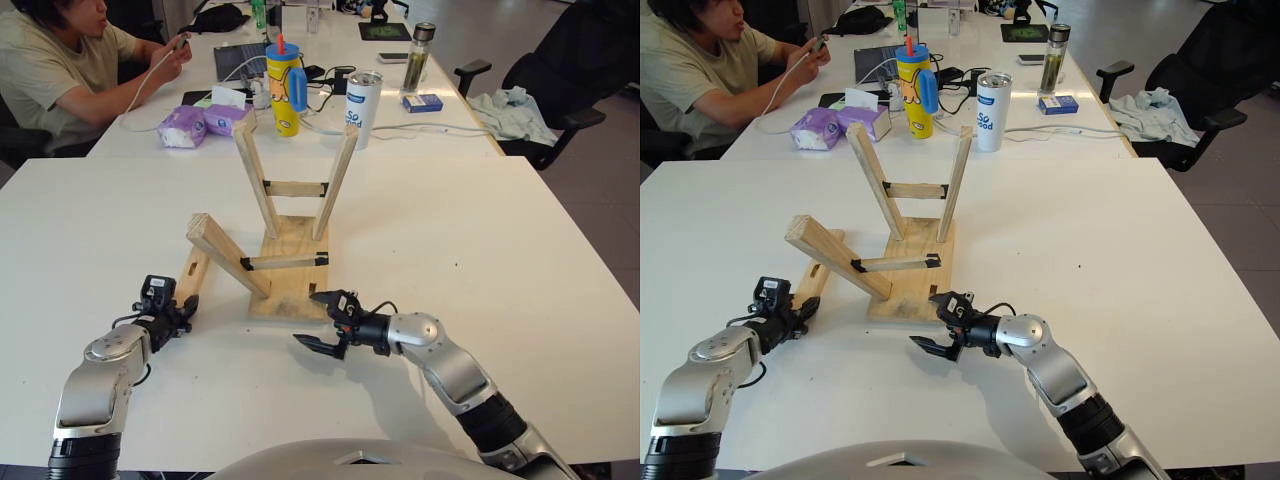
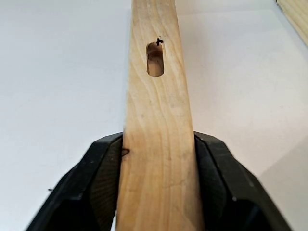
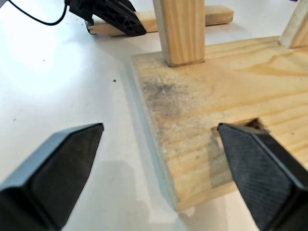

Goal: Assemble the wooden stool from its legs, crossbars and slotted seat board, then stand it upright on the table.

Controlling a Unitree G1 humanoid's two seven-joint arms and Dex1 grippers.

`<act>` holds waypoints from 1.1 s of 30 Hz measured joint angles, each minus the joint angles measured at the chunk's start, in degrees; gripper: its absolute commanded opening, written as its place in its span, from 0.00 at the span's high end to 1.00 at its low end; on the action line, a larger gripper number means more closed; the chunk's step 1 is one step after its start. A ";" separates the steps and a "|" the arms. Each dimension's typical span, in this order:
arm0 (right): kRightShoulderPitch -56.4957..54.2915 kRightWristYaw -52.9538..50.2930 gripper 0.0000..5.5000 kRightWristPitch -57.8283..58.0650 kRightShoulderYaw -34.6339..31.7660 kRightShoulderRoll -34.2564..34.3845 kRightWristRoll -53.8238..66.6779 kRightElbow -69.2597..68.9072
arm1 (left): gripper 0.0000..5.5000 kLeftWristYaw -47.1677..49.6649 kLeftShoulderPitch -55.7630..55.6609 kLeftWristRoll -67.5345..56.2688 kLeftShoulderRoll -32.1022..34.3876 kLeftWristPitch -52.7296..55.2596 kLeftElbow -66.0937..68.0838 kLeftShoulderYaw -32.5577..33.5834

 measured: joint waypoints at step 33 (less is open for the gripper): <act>-5.15 12.97 0.20 33.60 -41.56 -15.69 52.29 -0.54 | 0.63 9.31 -33.44 -84.34 -2.08 4.65 -21.67 -7.22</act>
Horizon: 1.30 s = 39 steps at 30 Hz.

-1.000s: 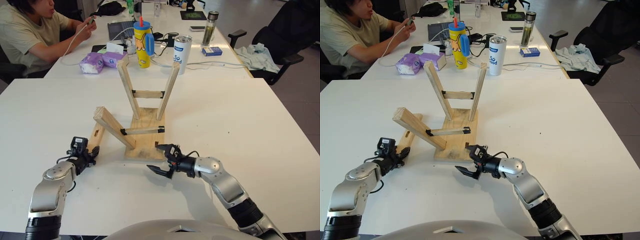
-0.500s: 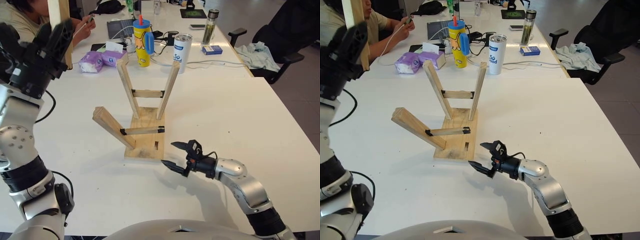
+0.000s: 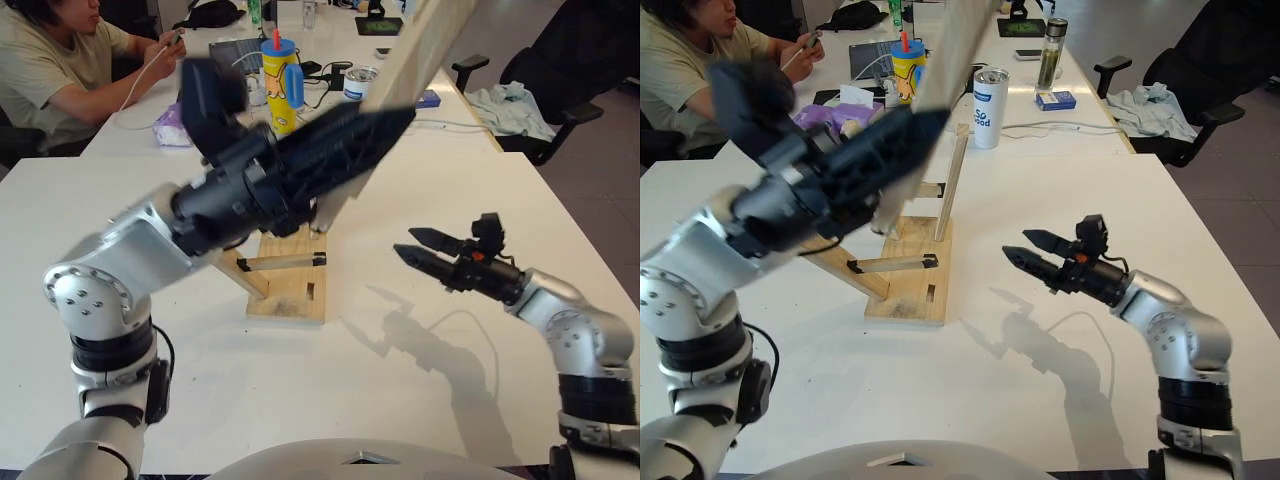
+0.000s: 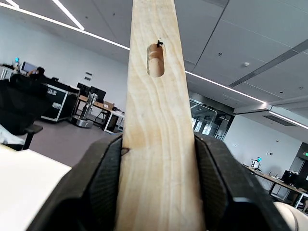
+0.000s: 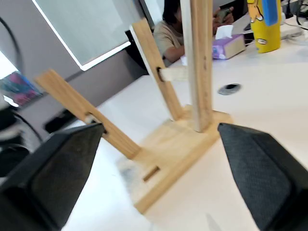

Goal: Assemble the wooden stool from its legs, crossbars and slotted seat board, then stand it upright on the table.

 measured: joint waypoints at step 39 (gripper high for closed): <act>-6.46 -7.39 0.61 16.72 -2.32 -7.54 36.31 0.76 | 0.48 -28.14 19.11 23.58 10.26 4.15 -0.52 -6.46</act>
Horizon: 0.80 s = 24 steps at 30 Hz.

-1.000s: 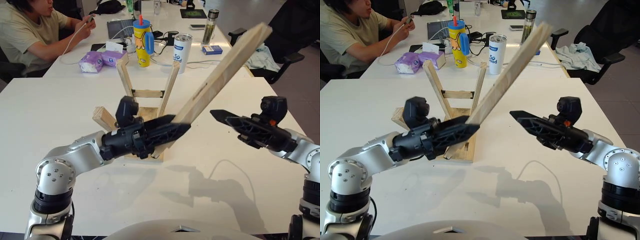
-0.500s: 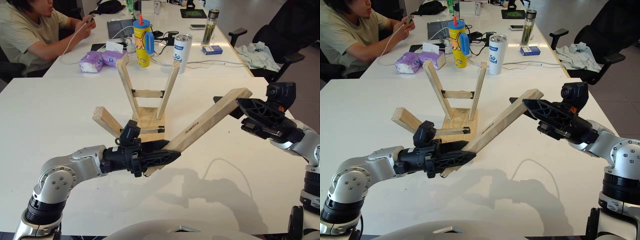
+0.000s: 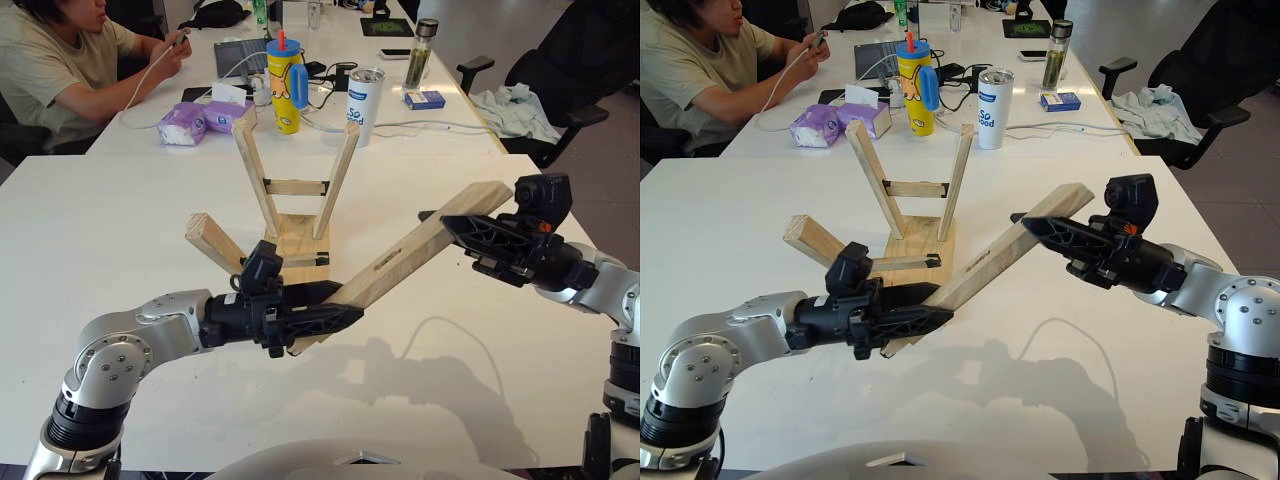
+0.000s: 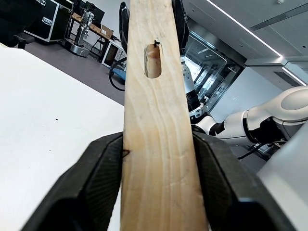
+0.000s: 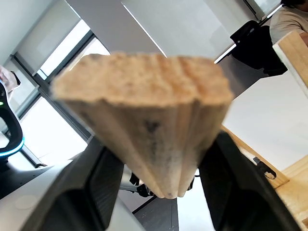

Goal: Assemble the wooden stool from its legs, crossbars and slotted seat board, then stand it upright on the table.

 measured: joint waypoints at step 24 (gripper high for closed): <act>-8.51 19.06 0.62 -26.37 11.51 4.31 -41.76 10.42 | 0.24 -1.27 10.88 43.82 1.61 -17.58 12.56 -13.91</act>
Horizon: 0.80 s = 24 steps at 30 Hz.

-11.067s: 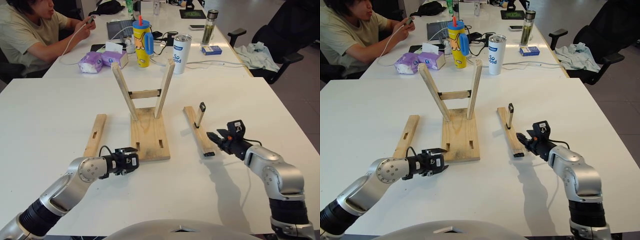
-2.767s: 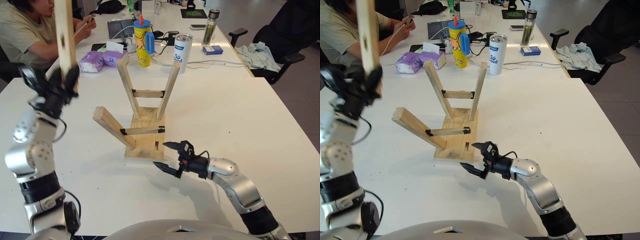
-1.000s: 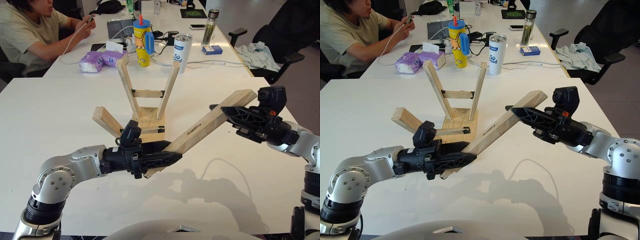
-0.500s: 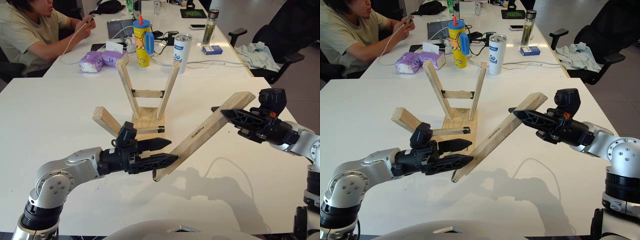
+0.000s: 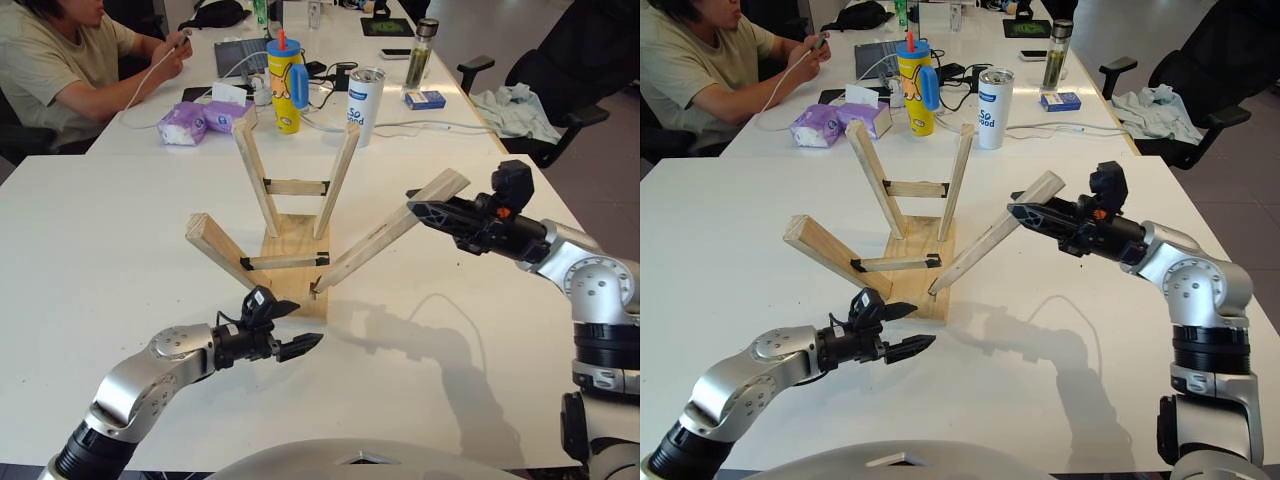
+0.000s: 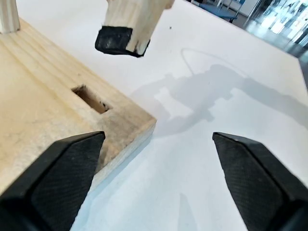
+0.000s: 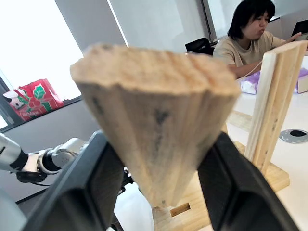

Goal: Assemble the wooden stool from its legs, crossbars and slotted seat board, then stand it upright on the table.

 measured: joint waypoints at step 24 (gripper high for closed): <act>-11.80 13.19 0.62 -14.09 11.80 4.26 -18.94 10.26 | 0.24 -7.47 -1.33 8.62 0.24 -6.80 4.86 -2.53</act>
